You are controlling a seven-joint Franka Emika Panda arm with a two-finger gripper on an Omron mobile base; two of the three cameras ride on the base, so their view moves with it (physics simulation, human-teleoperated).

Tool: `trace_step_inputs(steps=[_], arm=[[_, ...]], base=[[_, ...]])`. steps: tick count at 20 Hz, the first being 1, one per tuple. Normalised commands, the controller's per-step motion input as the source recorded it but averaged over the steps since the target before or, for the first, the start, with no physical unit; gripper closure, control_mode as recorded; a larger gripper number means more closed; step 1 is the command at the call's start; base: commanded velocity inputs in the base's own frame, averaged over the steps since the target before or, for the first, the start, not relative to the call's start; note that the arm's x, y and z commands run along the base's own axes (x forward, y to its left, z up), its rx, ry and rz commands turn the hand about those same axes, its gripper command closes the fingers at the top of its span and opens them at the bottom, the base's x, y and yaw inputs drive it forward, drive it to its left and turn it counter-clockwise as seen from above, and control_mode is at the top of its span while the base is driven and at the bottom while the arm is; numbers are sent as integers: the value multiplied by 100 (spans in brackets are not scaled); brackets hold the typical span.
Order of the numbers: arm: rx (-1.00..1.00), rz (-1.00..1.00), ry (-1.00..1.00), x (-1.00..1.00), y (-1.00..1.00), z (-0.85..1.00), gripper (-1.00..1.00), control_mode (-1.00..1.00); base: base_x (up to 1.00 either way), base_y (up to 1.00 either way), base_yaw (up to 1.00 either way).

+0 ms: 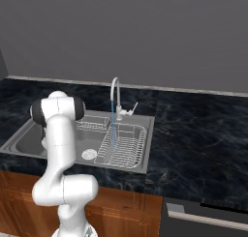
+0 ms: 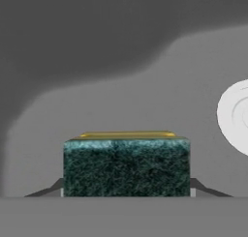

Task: Soak the sponge with water for a few seconds and then drop it inside the sink.

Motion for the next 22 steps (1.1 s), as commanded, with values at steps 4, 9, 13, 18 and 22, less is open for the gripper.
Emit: trace_step_inputs(steps=[4,9,13,18,22], arm=[[0,0,0,0,0,-19,100,-100],[0,0,0,0,0,-30,100,-100],[0,0,0,0,0,-25,100,-100],[0,0,0,0,0,-5,100,-100],[0,0,0,0,0,0,100,-100]], base=[[0,0,0],[0,0,0],[0,0,0],[0,0,0],[0,0,0]])
